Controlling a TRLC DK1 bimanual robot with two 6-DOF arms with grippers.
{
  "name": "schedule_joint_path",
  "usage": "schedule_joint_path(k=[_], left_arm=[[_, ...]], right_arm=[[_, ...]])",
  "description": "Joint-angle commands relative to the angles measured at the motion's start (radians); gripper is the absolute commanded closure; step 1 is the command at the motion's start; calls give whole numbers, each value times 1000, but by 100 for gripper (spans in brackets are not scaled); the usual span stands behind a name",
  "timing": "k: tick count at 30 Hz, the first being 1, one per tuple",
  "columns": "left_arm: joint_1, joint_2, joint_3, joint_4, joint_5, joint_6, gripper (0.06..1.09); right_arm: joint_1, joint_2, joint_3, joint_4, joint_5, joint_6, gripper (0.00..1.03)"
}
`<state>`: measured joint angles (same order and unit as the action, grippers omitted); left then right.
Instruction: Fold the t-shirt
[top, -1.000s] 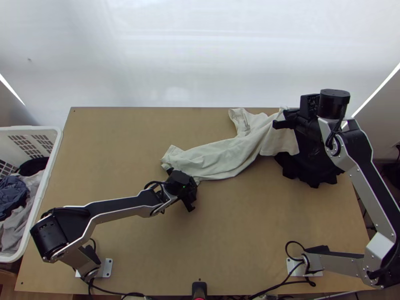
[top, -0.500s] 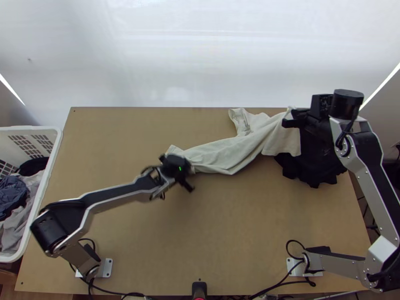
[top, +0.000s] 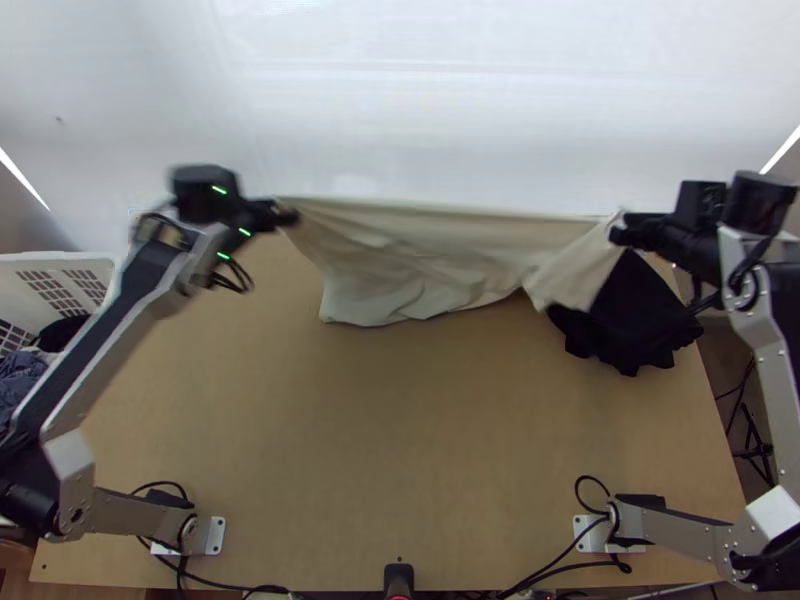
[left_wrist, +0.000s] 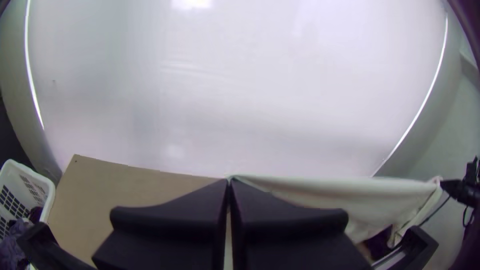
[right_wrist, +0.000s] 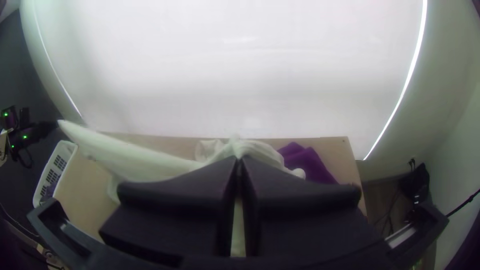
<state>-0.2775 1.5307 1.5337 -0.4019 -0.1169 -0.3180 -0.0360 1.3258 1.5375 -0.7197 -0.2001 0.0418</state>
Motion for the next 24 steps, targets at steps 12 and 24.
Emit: schedule_joint_path(k=[12,24], left_arm=[[273,-457,155,-25,10,-82,105],[305,-825,102,-89,8,-76,105]], right_arm=[[-10,-123,472,-26,-4,-28,100],[97,-410,529,-204,-4,-154,100]])
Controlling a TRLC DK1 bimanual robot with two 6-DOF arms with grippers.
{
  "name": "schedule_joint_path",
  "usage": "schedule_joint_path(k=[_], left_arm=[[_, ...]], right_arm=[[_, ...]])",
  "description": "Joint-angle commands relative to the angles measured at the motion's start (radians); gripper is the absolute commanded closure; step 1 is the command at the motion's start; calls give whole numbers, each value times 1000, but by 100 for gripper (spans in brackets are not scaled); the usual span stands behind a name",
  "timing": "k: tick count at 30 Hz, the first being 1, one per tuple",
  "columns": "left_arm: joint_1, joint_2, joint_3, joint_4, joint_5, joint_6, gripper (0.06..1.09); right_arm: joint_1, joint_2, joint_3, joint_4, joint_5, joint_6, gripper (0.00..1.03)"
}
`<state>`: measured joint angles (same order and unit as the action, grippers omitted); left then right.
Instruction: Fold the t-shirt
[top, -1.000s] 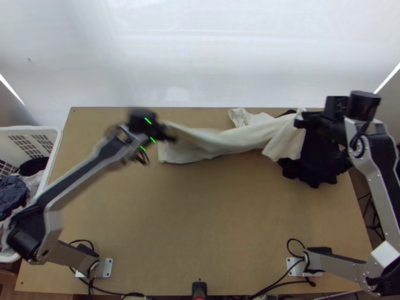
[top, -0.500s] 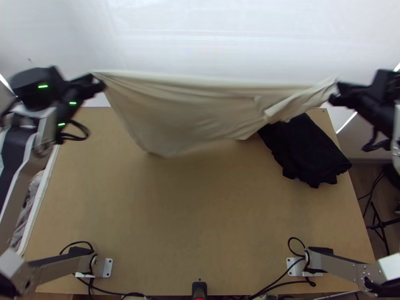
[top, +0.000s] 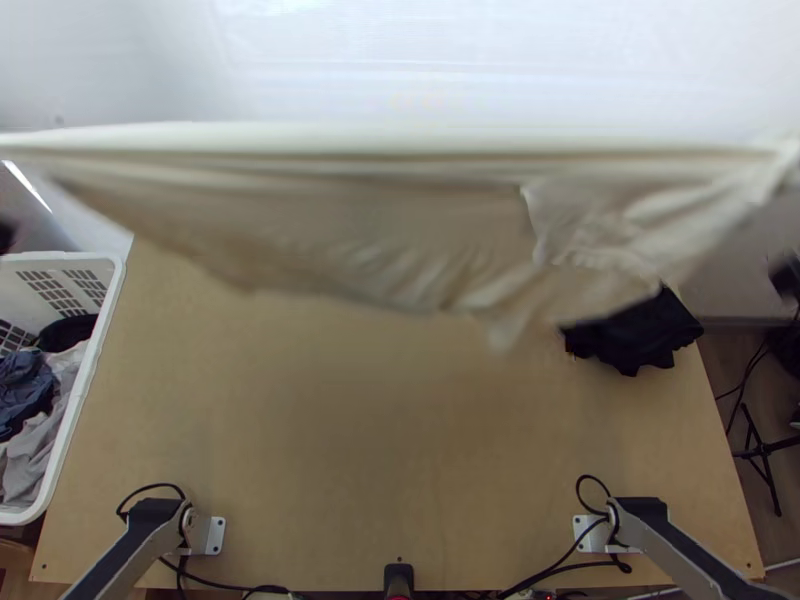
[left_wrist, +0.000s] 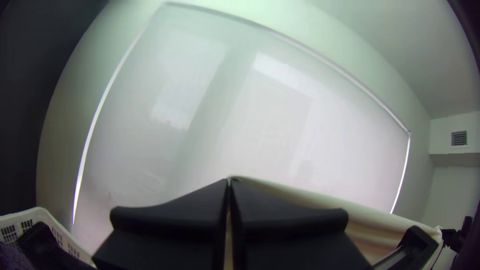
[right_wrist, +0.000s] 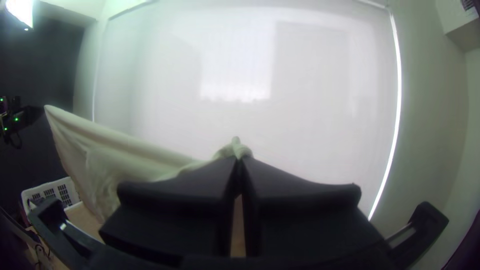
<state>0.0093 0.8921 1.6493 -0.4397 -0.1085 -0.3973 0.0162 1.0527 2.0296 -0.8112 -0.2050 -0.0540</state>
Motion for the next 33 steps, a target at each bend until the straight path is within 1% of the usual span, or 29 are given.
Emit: schedule_joint_path(k=[1,6,10,12,14,15,17,18,19,20,21,22,23,24,26,29,33], left_arm=[[18,-211,-23,-65,0,8,105],[17,-320,-126,-143,7,15,105],[17,-360,-197,-240,16,14,105],[17,-389,-284,-306,32,14,105],[15,-440,-407,-355,38,17,105],[3,-467,-477,-389,73,28,105],[1,-544,-641,-393,90,44,105],[-6,-568,-718,-416,124,54,105],[-12,-596,-796,-416,130,60,105],[-15,-616,-861,-416,139,66,105],[-32,-617,-925,-426,170,78,105],[-46,-624,-985,-409,168,83,105],[-46,-637,-1048,-360,167,89,105],[-43,-622,-1071,-338,176,80,105],[-52,-509,-1080,-251,167,71,105],[-89,-429,-1111,-83,158,78,105],[-117,-231,-1125,114,139,78,105]], right_arm=[[45,-157,30,-132,1,-63,100],[68,-227,-32,-237,1,-70,100],[90,-296,-181,-286,-1,-56,100],[100,-339,-293,-304,-2,-41,100],[114,-379,-447,-310,-1,-17,100],[119,-402,-537,-309,-1,-7,100],[120,-427,-733,-306,1,-12,100],[119,-436,-829,-286,1,-14,100],[122,-438,-924,-263,3,-27,100],[120,-433,-990,-243,1,-44,100],[117,-430,-1052,-198,1,-46,100],[123,-422,-1108,-151,1,-50,100],[123,-398,-1141,-115,1,-63,100],[123,-370,-1168,-68,-1,-61,100],[130,-303,-1195,26,1,-58,100],[154,-184,-1180,138,1,-46,100],[160,-20,-1122,254,3,-46,100]])
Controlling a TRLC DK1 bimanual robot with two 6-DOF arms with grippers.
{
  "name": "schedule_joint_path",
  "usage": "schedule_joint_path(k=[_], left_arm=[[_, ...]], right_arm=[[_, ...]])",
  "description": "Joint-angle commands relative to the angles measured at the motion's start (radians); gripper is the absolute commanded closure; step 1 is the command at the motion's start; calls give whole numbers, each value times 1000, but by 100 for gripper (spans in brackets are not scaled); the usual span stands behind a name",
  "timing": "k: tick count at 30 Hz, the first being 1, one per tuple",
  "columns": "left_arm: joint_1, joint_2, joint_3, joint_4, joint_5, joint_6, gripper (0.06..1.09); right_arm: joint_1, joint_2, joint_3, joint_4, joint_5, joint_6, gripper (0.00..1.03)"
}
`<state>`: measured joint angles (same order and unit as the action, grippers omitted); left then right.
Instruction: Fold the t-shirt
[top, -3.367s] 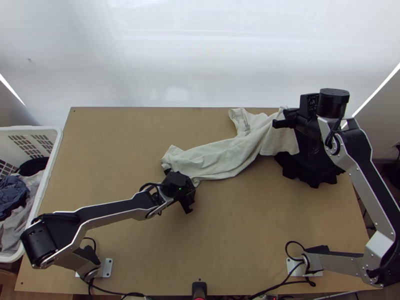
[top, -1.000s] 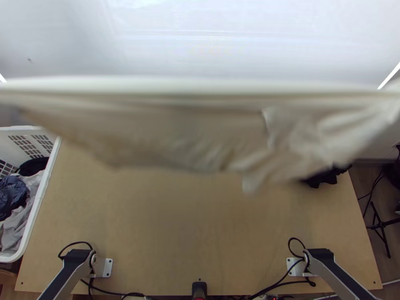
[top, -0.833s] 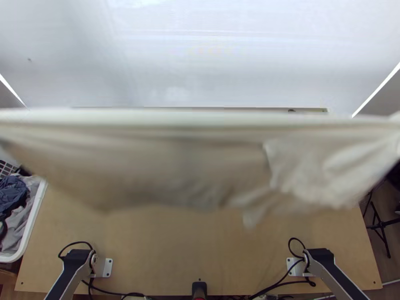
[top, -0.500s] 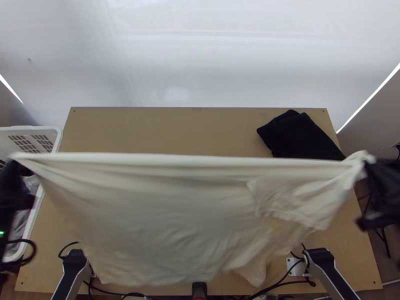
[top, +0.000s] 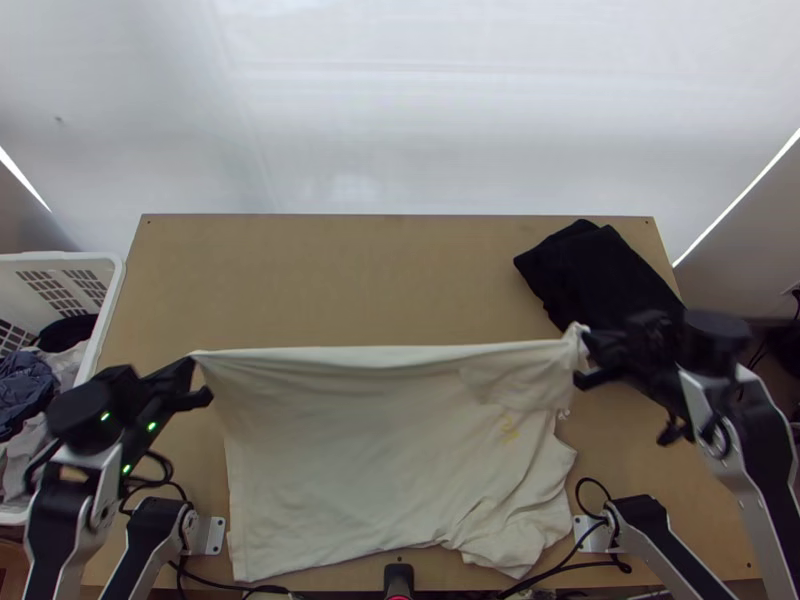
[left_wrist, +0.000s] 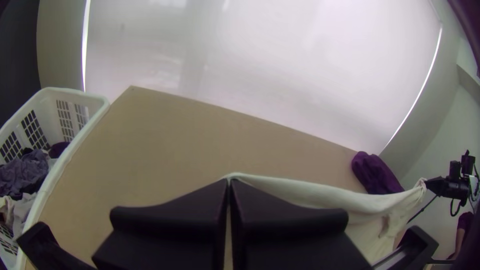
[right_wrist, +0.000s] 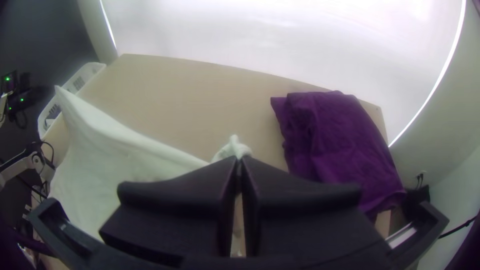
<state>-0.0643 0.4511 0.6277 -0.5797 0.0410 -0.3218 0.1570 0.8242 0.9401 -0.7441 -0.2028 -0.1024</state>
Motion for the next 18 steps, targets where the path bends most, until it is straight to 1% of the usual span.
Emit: schedule_joint_path(k=[1,5,8,13,18], left_arm=[[-43,268,-103,310,-10,3,105],[1,520,-60,512,-10,3,105],[24,689,26,593,-10,0,105],[57,929,208,641,-24,-14,105],[87,1084,325,675,-29,-5,105]], right_arm=[[18,250,-14,212,0,1,100],[18,401,81,279,3,3,100],[18,506,167,299,6,4,100],[15,652,293,331,13,17,100],[19,780,413,342,14,35,100]])
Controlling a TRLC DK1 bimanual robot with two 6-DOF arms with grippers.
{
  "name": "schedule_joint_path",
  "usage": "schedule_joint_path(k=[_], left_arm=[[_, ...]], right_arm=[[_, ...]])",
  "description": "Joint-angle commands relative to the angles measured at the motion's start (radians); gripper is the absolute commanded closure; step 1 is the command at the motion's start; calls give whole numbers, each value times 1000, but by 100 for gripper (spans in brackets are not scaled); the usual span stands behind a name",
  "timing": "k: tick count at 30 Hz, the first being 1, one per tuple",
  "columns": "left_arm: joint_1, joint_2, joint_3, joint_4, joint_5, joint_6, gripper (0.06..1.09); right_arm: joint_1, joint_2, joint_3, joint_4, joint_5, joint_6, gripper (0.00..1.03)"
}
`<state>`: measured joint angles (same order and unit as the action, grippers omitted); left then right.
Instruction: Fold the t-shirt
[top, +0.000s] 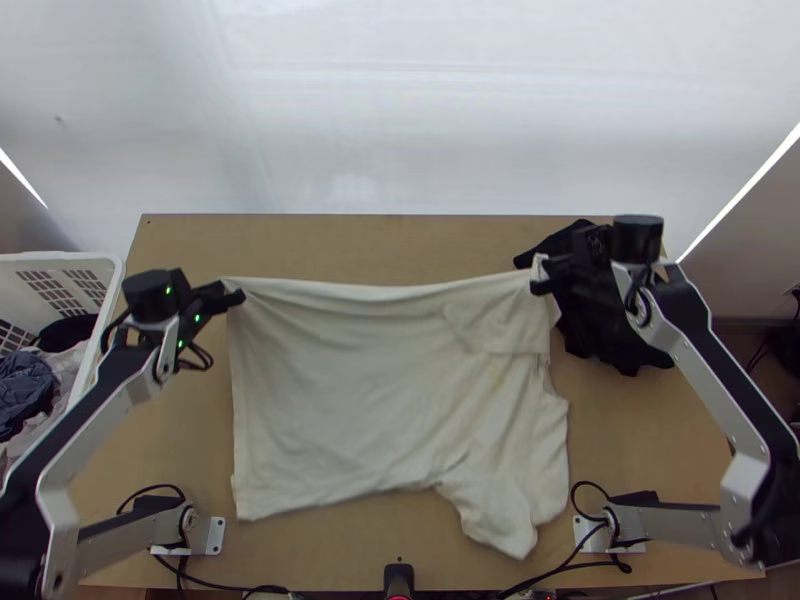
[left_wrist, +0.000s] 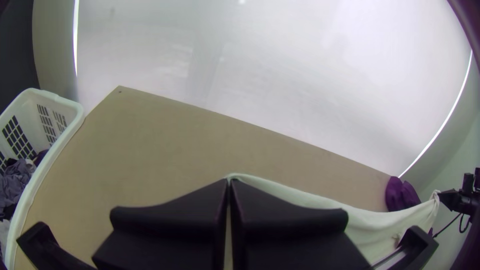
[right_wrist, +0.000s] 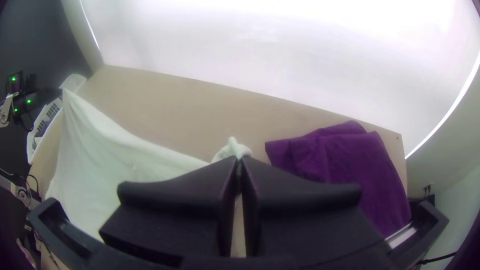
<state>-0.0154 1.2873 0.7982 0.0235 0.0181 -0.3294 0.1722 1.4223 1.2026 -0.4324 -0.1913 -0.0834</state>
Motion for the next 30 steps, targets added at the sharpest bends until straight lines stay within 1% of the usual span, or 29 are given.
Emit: schedule_joint_path(k=[1,7,10,12,17,18,19,20,21,22,24,26,28,30], left_arm=[[40,274,171,78,-6,7,105],[63,399,262,98,-6,13,105],[74,461,308,128,-20,16,105],[77,504,348,136,-38,26,105],[80,569,414,145,-38,30,105],[77,573,417,156,-38,30,99],[75,578,418,167,-38,32,83],[72,576,423,153,-30,32,63],[71,575,423,154,-26,26,32],[69,575,429,148,-24,26,8],[68,560,432,130,-26,26,10],[69,517,430,107,-23,15,10],[69,463,429,64,-20,13,10],[69,395,421,9,-17,15,10]], right_arm=[[6,208,172,30,3,16,100],[9,348,282,30,3,16,100],[9,409,338,30,3,16,100],[9,441,376,30,3,16,100],[10,491,434,30,3,24,100],[12,495,440,30,3,27,93],[10,495,440,30,3,42,78],[10,495,440,30,3,54,53],[10,495,442,30,4,65,21],[10,495,442,27,13,68,2],[10,477,439,18,21,68,3],[7,441,439,-12,50,71,3],[0,403,440,-77,56,77,3],[-13,362,437,-183,52,106,4]])
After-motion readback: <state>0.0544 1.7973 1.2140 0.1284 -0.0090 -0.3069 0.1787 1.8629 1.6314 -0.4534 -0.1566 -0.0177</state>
